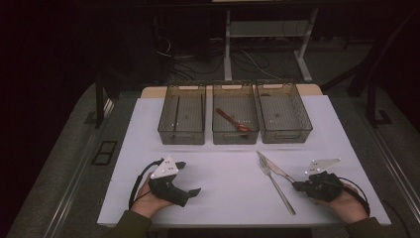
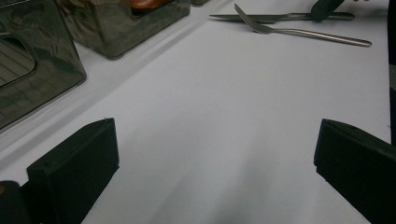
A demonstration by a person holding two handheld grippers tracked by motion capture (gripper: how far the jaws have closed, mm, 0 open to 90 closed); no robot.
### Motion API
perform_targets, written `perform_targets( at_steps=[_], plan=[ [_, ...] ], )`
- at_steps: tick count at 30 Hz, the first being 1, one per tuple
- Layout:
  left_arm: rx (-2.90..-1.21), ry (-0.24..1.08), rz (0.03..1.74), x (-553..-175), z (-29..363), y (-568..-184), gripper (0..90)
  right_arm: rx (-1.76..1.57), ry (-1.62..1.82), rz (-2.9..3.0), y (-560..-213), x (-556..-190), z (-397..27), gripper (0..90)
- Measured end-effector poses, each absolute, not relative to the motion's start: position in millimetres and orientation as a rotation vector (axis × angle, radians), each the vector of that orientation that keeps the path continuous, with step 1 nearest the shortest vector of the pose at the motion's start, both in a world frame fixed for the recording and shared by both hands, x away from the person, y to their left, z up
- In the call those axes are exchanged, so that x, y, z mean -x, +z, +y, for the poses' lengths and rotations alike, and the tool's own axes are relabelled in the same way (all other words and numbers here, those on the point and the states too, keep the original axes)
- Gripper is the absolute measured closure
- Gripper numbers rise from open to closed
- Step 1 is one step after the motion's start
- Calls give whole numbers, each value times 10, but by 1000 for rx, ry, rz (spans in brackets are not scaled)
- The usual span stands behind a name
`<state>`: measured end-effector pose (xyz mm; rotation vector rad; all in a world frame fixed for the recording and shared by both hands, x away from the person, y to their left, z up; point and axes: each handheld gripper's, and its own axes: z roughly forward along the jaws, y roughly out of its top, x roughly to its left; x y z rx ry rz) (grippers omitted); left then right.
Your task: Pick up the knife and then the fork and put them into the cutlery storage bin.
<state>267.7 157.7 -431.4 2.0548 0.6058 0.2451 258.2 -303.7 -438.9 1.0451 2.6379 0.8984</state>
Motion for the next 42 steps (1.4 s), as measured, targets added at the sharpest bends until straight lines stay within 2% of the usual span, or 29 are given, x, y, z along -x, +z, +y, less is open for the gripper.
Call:
perform_targets(
  at_steps=[18, 29, 42],
  plan=[
    [-2056, 244, 610, -2677, 1577, -4314, 0, -1097, 939, 2581, -4313, -2725, -3200, 889],
    [-2052, 244, 612, -2676, 1567, -4316, 0, -1106, 833, 2671, -4083, -2889, -3225, 723],
    [-2054, 243, 611, -2676, 1573, -4316, 0, -989, 526, 2854, -4087, -3110, -2856, 717]
  ],
)
